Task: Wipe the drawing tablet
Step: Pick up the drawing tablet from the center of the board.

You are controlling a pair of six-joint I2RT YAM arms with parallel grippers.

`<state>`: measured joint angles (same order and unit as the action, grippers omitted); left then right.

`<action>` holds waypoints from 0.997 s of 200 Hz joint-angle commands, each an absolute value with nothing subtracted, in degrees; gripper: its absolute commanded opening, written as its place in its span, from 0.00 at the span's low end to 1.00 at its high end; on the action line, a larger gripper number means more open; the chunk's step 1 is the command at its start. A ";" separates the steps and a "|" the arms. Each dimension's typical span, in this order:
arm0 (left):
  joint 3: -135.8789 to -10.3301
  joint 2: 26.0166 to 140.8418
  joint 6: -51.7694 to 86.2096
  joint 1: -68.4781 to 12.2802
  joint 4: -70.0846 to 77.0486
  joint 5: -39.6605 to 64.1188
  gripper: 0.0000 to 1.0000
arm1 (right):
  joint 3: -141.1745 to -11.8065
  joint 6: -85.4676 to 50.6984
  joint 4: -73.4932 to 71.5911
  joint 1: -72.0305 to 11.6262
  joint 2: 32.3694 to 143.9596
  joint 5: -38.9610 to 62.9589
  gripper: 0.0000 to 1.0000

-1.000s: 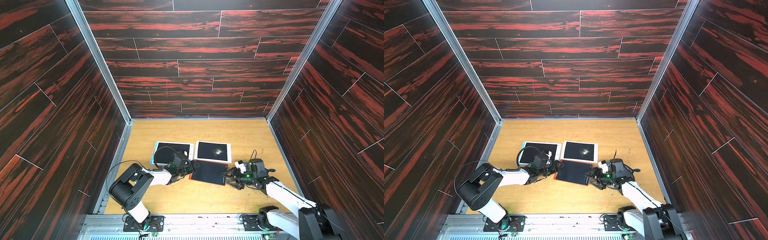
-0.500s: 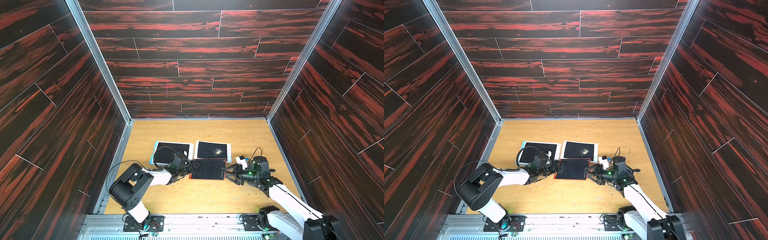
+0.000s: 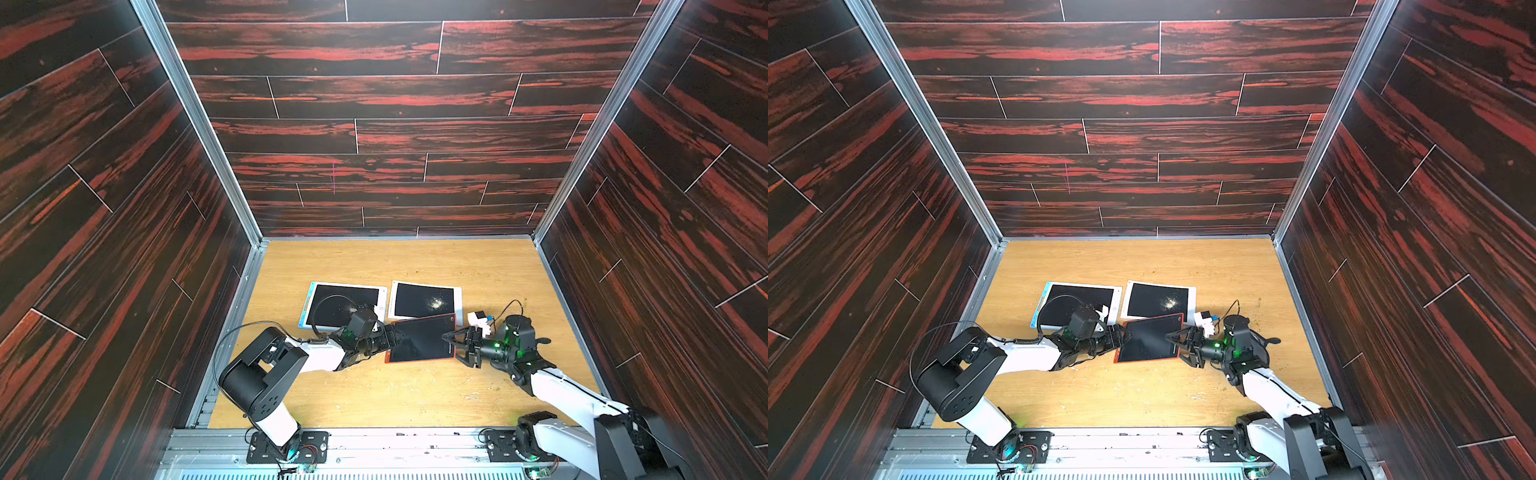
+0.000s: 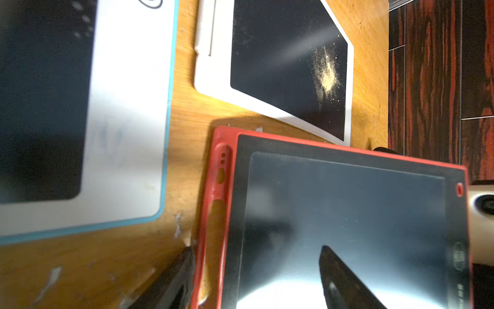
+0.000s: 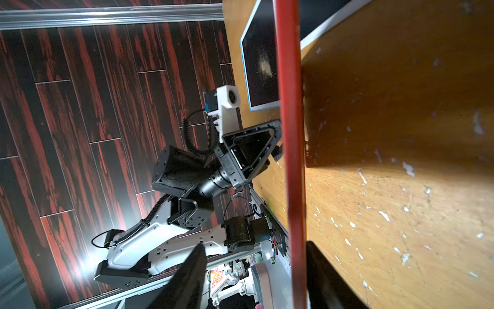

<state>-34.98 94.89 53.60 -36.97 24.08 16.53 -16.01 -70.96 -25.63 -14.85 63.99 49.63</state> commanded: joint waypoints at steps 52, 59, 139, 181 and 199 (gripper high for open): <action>-33.22 96.81 53.88 -37.57 15.44 18.11 0.75 | -21.51 -57.72 -6.30 -15.17 61.56 43.82 0.32; -33.23 96.86 53.88 -37.58 15.47 18.11 0.75 | -21.94 -56.59 -4.61 -15.18 61.42 43.18 0.31; -33.14 96.73 54.05 -37.56 15.60 18.11 0.75 | -23.68 -49.71 4.74 -15.25 60.56 37.09 0.04; -34.90 93.25 51.37 -37.60 9.27 16.68 0.75 | -23.87 -48.84 5.20 -15.25 61.00 36.18 0.00; -37.74 87.91 46.86 -37.85 -0.56 12.17 0.74 | -25.50 -46.88 7.81 -15.28 60.70 35.64 0.00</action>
